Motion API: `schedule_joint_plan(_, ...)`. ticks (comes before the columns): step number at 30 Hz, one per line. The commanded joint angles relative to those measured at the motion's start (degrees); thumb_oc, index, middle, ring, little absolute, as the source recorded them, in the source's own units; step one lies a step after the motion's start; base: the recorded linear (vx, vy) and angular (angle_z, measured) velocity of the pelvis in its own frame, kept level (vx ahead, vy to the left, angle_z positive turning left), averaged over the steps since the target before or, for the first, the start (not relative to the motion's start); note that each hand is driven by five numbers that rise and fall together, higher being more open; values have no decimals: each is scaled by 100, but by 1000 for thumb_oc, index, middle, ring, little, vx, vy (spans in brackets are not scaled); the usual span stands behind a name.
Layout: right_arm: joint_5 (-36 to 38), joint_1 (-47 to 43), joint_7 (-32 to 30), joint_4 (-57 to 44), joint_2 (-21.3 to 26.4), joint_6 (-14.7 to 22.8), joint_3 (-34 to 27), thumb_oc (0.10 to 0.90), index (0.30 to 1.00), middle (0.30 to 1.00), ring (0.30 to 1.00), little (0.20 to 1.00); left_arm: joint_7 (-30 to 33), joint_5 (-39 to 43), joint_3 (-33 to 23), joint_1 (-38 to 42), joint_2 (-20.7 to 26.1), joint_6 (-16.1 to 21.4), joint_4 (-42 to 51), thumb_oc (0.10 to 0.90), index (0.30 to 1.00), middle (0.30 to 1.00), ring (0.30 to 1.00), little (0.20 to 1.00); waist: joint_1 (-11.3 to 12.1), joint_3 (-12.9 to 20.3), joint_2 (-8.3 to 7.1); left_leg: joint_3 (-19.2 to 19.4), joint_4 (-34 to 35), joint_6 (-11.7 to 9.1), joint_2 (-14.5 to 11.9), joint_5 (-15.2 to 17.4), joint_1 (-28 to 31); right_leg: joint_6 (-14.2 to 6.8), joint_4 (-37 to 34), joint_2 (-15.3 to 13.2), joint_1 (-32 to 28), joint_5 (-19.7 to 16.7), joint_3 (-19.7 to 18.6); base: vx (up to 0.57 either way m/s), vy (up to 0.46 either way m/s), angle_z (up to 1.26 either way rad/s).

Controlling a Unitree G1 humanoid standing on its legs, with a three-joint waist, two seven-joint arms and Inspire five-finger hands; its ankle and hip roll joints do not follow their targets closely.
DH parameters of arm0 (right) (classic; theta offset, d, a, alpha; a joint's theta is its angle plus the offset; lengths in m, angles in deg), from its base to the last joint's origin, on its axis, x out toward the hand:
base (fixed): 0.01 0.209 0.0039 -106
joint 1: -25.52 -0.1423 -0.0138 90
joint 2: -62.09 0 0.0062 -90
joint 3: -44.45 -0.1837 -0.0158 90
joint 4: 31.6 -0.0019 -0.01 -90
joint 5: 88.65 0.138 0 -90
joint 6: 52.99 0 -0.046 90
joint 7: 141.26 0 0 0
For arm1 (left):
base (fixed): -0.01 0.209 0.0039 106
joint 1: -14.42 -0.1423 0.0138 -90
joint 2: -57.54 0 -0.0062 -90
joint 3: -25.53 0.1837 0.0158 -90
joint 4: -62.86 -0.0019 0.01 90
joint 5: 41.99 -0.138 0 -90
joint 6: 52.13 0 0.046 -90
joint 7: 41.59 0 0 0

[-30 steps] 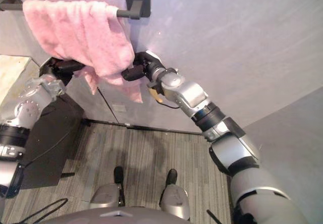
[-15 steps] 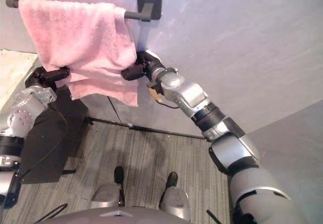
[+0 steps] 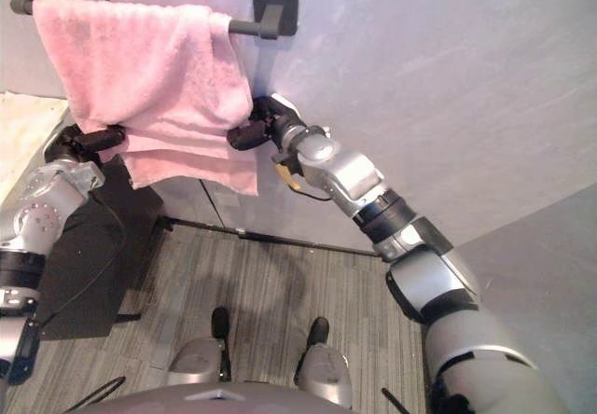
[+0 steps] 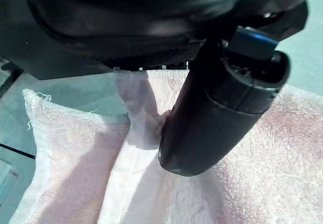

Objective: Organize the bathroom.

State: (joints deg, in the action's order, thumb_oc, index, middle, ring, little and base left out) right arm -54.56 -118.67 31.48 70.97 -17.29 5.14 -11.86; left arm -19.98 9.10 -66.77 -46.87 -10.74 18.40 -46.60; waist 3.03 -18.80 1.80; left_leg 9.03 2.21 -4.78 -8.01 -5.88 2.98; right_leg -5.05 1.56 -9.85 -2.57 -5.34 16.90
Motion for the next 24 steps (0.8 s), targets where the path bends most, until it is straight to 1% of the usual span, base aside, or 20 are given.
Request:
schedule_joint_plan(1,-667,-769,-640,365,395,376,-590,400,300,300,300,300,103,-305,-432,43,190,631,393,400,300,300,300,300,188,731,71,-4,-553,-181,-311,651,226,-525,495,-664,316,448,-317,0,0,0)
schedule_joint_plan(6,-698,-698,-631,337,441,307,-649,400,300,300,300,300,81,-281,-463,10,192,655,449,400,300,300,300,300,163,672,87,-8,-560,-184,-306,645,185,-526,511,-666,362,448,-358,-8,1,-1)
schedule_joint_plan(10,-676,-610,-683,193,469,183,-680,400,300,300,300,300,132,-268,-488,-53,169,704,571,400,300,300,300,300,134,605,96,11,-537,-189,-312,633,161,-520,498,-659,400,445,-385,-42,4,-3)
schedule_joint_plan(14,-753,-514,-810,-18,492,41,-769,400,300,300,300,300,136,-278,-545,-113,152,718,658,400,300,300,300,300,102,542,104,34,-528,-186,-309,621,126,-510,504,-647,454,443,-420,-50,6,-2)
schedule_joint_plan(16,-923,-426,-1049,-86,581,-134,-865,400,300,300,300,300,165,-339,-598,-190,113,713,674,400,300,300,300,300,62,501,101,61,-527,-183,-304,618,95,-510,518,-642,497,451,-450,-54,13,-6)
schedule_joint_plan(18,-964,-394,-1104,-83,627,-149,-900,400,300,300,300,300,194,-326,-621,-210,113,692,684,400,300,300,300,300,51,491,100,72,-528,-180,-303,620,88,-510,523,-645,510,452,-456,-33,11,-5)
schedule_joint_plan(21,-965,-322,-947,-127,722,-169,-989,400,300,300,300,300,249,-312,-672,-255,104,652,718,400,300,300,300,300,23,483,87,83,-538,-178,-301,634,77,-512,532,-638,537,455,-477,0,0,0)
schedule_joint_plan(24,-920,-250,-935,-206,783,-241,-1002,400,300,300,300,300,268,-334,-714,-322,83,606,792,400,300,300,300,300,10,487,73,98,-526,-175,-302,632,86,-507,516,-633,534,452,-487,0,0,0)
